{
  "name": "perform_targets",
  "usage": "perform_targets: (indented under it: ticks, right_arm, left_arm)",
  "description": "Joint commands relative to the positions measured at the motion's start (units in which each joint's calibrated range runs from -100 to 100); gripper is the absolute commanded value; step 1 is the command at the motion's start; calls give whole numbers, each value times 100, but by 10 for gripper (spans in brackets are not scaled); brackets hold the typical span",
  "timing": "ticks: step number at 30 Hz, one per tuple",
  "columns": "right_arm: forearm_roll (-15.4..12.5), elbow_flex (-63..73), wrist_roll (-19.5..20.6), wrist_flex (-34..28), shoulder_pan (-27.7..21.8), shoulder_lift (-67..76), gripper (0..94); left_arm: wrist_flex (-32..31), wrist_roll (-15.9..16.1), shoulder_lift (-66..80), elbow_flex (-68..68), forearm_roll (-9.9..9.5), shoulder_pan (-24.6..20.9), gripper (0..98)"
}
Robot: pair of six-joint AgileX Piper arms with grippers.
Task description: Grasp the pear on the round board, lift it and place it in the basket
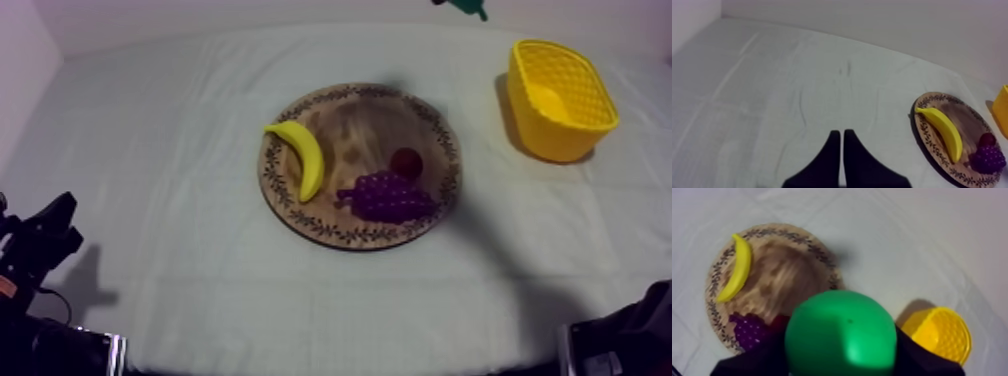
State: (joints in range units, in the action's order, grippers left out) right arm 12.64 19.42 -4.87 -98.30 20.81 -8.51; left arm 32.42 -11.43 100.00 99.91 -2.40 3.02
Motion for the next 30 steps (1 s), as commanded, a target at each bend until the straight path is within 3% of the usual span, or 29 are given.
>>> perform_targets:
  ticks: [1,15,30]
  right_arm:
    - [-19,-12,-81,32,-412,-46,435]
    - [2,124,-331,331,-1805,-536,434]
    - [-26,-465,-390,831,-2309,-1301,434]
  left_arm:
    - [0,-2,0,-2,-2,-1,1]
    - [0,-2,0,-2,-2,-1,1]
    - [0,-2,0,-2,-2,-1,1]
